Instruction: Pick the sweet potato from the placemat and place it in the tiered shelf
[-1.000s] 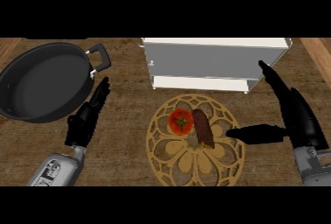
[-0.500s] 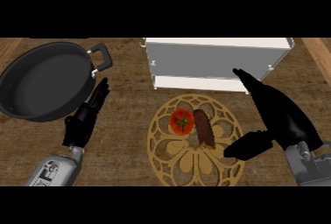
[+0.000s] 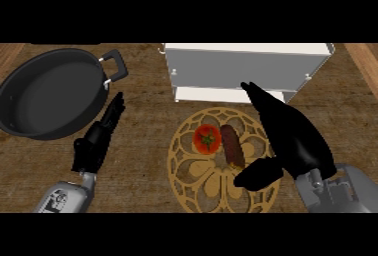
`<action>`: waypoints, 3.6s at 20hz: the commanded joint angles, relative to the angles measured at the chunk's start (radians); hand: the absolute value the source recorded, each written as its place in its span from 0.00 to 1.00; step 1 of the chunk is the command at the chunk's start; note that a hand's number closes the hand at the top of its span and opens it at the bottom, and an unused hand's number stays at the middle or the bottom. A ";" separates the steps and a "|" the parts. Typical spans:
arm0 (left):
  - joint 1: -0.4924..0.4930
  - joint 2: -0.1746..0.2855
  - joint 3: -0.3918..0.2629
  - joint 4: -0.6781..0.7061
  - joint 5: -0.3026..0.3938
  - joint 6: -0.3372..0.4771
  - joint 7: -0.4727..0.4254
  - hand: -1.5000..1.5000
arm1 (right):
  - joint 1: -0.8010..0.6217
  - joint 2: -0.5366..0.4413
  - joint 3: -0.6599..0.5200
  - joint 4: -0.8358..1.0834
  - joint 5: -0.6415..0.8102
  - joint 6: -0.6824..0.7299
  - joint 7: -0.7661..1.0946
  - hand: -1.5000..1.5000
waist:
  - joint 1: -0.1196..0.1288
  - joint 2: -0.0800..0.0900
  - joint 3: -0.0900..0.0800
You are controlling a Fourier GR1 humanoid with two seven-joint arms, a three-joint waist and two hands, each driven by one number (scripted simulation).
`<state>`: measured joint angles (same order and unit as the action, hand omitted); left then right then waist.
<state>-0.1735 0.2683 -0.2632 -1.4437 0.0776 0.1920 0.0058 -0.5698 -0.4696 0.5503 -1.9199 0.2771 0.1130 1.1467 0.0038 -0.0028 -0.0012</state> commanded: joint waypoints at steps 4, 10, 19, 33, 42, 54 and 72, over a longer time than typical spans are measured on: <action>-0.030 0.031 0.059 0.047 0.007 -0.050 -0.008 0.50 | -0.060 0.116 0.059 0.022 0.120 0.033 0.221 0.00 | -0.002 0.000 0.000; -0.017 -0.009 0.048 0.065 -0.023 -0.046 -0.053 0.50 | -0.071 0.167 -0.002 0.099 0.127 0.075 0.178 0.00 | -0.002 0.003 0.000; 0.065 -0.026 0.028 -0.068 -0.033 -0.036 0.009 0.50 | 0.088 0.188 0.060 0.091 0.258 0.052 0.138 0.00 | -0.004 -0.001 0.001; 0.022 -0.066 0.050 -0.008 -0.085 -0.047 -0.002 0.50 | 0.061 0.337 -0.004 0.287 0.364 0.100 0.063 0.00 | 0.001 0.003 0.001; 0.017 -0.048 0.107 -0.008 -0.080 -0.097 0.001 0.50 | 0.123 0.372 -0.020 0.228 0.443 0.162 0.068 0.00 | -0.003 0.001 0.001; -0.013 -0.080 0.145 0.005 -0.120 -0.120 0.012 0.50 | 0.152 0.447 -0.105 0.358 0.520 0.178 -0.065 0.00 | -0.001 0.002 0.001; -0.029 -0.170 0.160 0.023 -0.193 -0.101 0.017 0.50 | 0.334 0.392 -0.037 0.247 0.663 0.267 -0.240 1.00 | -0.009 0.001 0.001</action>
<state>-0.1873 0.1389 -0.0894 -1.4348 -0.0779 0.0508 0.0259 -0.3046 -0.0517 0.4643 -1.5747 0.9081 0.3305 0.8995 0.0008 -0.0034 -0.0011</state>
